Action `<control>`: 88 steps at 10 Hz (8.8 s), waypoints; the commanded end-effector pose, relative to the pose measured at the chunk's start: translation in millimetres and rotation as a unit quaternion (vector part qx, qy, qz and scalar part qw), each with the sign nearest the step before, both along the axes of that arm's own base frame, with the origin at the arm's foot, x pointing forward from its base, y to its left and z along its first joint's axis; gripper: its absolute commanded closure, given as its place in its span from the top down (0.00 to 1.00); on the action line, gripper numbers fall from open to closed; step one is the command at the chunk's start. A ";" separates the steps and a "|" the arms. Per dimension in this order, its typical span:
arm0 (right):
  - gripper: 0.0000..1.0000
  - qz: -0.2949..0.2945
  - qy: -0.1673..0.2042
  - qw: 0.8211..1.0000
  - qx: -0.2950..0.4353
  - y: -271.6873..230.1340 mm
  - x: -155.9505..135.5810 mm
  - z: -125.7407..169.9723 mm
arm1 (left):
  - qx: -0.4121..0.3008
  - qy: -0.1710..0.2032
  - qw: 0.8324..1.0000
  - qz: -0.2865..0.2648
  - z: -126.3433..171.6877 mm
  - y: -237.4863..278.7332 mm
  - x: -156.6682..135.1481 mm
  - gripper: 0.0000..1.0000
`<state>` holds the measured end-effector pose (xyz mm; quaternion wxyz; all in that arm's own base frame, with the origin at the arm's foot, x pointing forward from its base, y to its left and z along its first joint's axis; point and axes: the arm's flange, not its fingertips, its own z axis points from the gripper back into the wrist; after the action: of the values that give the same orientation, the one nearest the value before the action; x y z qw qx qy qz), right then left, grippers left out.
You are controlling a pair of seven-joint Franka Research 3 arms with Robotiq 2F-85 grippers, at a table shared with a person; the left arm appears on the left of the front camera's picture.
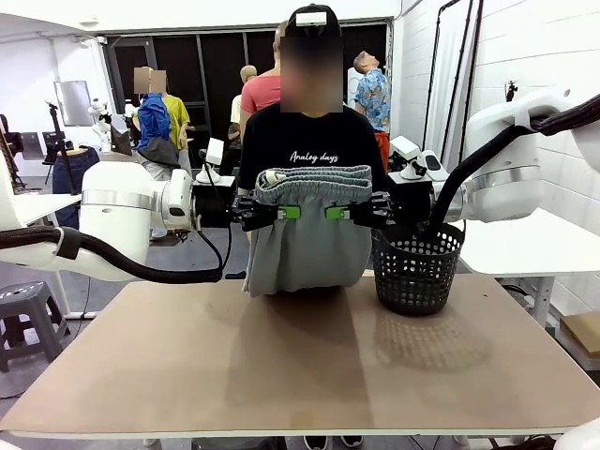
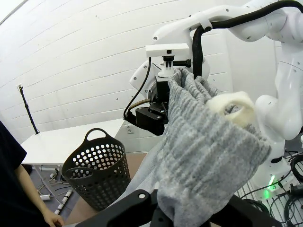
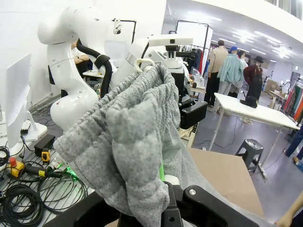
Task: Fold the training pants.
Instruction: Release the ends of the Training pants and then grab the overlapped ends.
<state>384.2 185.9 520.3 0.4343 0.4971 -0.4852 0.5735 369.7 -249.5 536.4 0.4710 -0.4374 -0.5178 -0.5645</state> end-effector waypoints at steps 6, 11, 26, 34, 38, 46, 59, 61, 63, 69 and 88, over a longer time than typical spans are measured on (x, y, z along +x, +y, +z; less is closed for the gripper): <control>0.00 -0.003 -0.002 1.000 0.019 -0.7 -4.8 0.8 | -0.006 -0.004 1.000 0.007 4.2 -1.6 -1.7 0.00; 0.00 -0.003 -0.002 1.000 0.019 -0.7 -4.8 0.8 | -0.006 -0.004 1.000 0.007 4.2 -1.6 -1.7 0.00; 0.00 -0.003 -0.002 1.000 0.019 -0.7 -4.8 0.8 | -0.006 -0.004 1.000 0.007 4.2 -1.6 -1.7 0.00; 0.00 -0.003 -0.002 1.000 0.019 -0.7 -4.8 0.8 | -0.006 -0.004 1.000 0.007 4.2 -1.6 -1.7 0.00; 0.00 -0.003 -0.002 1.000 0.019 -0.7 -4.8 0.8 | -0.006 -0.004 1.000 0.007 4.2 -1.6 -1.7 0.00; 0.00 -0.003 -0.002 1.000 0.019 -0.7 -4.8 0.8 | -0.006 -0.004 1.000 0.007 4.2 -1.6 -1.7 0.00; 0.00 -0.003 -0.002 1.000 0.019 -0.7 -4.8 0.8 | -0.006 -0.004 1.000 0.007 4.2 -1.6 -1.7 0.00; 0.00 -0.003 -0.002 1.000 0.019 -0.7 -4.8 0.8 | -0.006 -0.004 1.000 0.007 4.2 -1.6 -1.7 0.00; 0.00 -0.003 -0.002 1.000 0.019 -0.7 -4.8 0.8 | -0.006 -0.004 1.000 0.007 4.2 -1.6 -1.7 0.00; 0.00 -0.003 -0.002 1.000 0.019 -0.7 -4.8 0.8 | -0.006 -0.004 1.000 0.007 4.2 -1.6 -1.7 0.00; 0.00 -0.003 -0.002 1.000 0.019 -0.7 -4.8 0.8 | -0.006 -0.004 1.000 0.007 4.2 -1.6 -1.7 0.00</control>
<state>384.0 185.0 520.9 0.4337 0.4970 -0.4860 0.5733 368.8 -250.2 536.9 0.4704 -0.4370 -0.5178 -0.5654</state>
